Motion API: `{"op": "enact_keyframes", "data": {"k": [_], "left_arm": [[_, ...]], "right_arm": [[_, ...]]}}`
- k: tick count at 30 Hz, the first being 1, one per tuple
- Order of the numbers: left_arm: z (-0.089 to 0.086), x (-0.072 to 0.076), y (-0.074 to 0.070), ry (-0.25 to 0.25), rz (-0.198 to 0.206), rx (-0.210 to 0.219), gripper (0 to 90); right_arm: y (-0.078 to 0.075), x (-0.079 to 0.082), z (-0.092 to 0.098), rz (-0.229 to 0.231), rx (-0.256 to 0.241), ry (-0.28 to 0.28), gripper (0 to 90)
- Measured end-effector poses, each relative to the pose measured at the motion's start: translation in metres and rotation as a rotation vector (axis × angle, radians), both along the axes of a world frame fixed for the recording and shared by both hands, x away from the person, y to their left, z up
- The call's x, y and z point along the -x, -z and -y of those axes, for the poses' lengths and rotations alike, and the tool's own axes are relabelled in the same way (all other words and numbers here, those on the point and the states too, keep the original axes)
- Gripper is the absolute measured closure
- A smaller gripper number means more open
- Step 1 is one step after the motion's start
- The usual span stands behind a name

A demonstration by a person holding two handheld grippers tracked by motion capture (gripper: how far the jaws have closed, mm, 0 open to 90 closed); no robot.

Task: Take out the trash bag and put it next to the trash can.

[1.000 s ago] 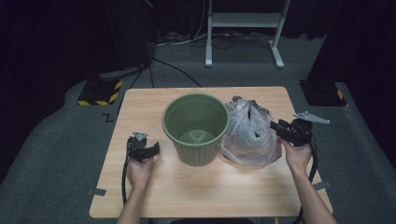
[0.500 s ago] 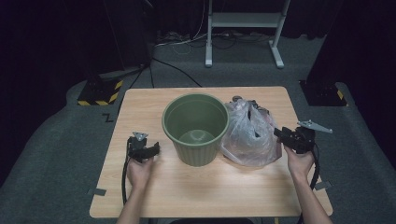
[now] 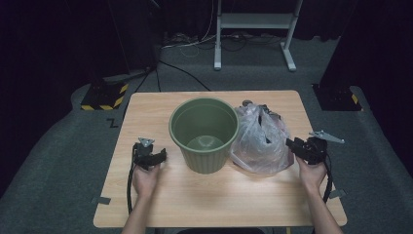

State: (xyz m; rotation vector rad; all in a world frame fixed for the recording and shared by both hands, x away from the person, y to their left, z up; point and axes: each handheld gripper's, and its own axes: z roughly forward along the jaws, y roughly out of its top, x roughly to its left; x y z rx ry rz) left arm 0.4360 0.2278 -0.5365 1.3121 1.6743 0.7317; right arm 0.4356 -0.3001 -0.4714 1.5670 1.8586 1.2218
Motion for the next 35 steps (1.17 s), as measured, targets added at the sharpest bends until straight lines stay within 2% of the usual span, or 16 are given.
{"op": "enact_keyframes", "data": {"k": [11, 22, 23, 25, 30, 35], "left_arm": [[0.0, 0.0, 0.0, 0.0, 0.0, -0.001, 30.6], [0.0, 0.0, 0.0, 0.0, 0.0, 0.0, 30.6], [0.0, 0.0, 0.0, 0.0, 0.0, -0.001, 30.6], [0.0, 0.0, 0.0, 0.001, -0.001, -0.003, 30.6], [0.0, 0.0, 0.0, -0.001, 0.002, -0.001, 30.7], [0.0, 0.0, 0.0, 0.001, 0.0, -0.004, 30.7]], "right_arm": [[0.024, 0.001, -0.001, -0.03, 0.049, 0.03, 56.7], [0.049, -0.003, -0.011, -0.068, 0.159, 0.033, 53.7], [0.051, -0.004, -0.013, -0.081, 0.169, 0.034, 52.4], [0.05, -0.004, -0.016, -0.062, 0.199, 0.027, 52.0], [0.051, -0.005, -0.022, -0.064, 0.268, 0.005, 47.5], [0.051, -0.005, -0.022, -0.066, 0.265, 0.004, 46.1]]}}
